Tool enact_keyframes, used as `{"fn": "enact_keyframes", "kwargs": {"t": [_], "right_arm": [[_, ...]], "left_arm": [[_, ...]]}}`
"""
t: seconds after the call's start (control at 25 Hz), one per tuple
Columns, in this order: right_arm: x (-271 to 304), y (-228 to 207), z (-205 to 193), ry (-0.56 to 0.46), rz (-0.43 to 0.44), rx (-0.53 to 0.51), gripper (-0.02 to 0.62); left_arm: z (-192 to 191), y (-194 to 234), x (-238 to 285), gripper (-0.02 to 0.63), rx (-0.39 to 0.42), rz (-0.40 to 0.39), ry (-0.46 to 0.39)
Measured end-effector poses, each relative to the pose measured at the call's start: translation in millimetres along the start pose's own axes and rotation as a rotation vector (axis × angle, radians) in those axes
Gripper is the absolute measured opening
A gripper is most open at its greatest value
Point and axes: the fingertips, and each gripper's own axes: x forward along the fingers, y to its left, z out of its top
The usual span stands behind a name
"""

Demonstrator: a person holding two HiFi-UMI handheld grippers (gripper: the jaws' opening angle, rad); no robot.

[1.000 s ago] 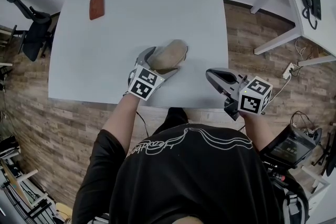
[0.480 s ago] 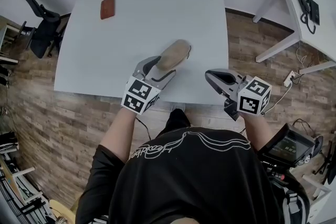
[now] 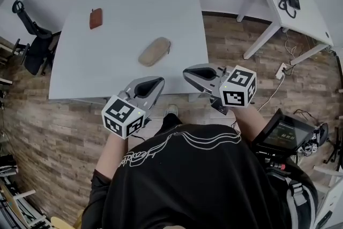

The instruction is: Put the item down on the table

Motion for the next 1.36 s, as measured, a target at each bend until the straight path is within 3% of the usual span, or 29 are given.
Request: {"fn": "enact_keyframes", "kwargs": {"t": [0.16,0.52,0.72,1.36], "right_arm": [[-28.6,38.2,-1.9,-0.003,0.031,-0.04,0.009],[-53.7,53.2,-1.2,-0.011,0.026,-0.063,0.008],[-53.4,53.8,2.0,-0.02,0.026,-0.078,0.008],[-63.4,46.4,19.7,-0.053,0.031,-0.087,0.008]], "left_arm": [[11.4,-52.2,-18.4,0.006,-0.016,-0.019,-0.02],[21.1,-81.2,-11.3,0.006,-0.021,-0.031,-0.031],[24.9,-91.3,-8.4,0.006,-0.021,-0.083,-0.043],[45.4,-82.4,0.3,0.008,-0.003,-0.023,-0.057]]}}
